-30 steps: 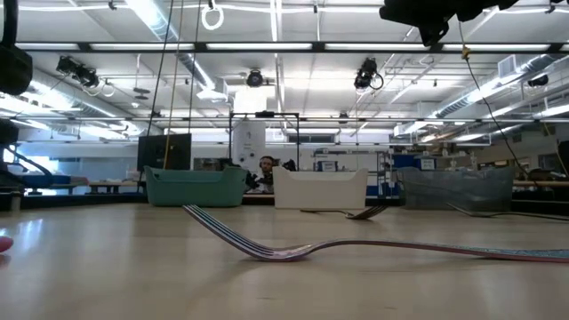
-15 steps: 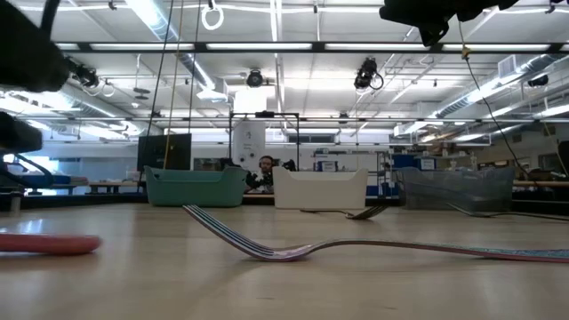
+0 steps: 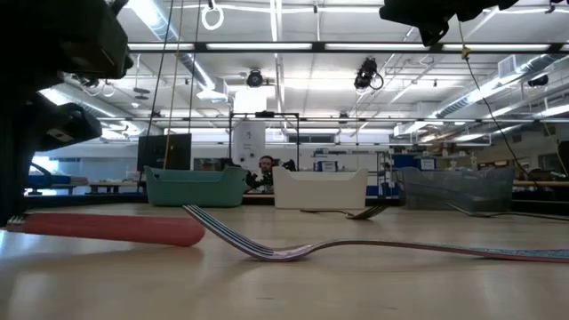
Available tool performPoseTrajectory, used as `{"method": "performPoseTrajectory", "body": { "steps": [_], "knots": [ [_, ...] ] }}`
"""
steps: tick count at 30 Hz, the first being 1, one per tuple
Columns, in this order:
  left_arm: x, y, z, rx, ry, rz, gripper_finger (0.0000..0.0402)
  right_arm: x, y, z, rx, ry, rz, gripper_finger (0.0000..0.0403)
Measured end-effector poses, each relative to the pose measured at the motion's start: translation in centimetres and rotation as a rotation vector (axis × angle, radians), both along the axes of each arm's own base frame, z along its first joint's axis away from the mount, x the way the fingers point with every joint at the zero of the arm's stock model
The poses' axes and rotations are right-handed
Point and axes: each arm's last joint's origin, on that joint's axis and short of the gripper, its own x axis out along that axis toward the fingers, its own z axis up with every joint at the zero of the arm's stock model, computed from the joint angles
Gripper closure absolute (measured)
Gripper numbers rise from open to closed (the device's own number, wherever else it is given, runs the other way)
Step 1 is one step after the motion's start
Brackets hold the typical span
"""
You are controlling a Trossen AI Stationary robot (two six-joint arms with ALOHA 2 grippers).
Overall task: Sort silverware by color (type)
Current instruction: Put the red fork into the white bin
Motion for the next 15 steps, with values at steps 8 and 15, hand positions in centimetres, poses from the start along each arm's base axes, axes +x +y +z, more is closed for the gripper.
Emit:
{"method": "performPoseTrajectory", "body": {
  "steps": [8, 15],
  "knots": [
    [0.5, 1.1, 1.0, -0.039, 0.006, -0.004, 0.0401, 0.0, 0.0, 0.0, 0.001, 0.002, 0.005, 0.0301],
    [0.8, 1.7, 1.0, -0.084, 0.038, 0.047, 0.0395, 0.0, 0.0, 0.0, 0.001, 0.001, 0.007, 0.0301]
  ]
}}
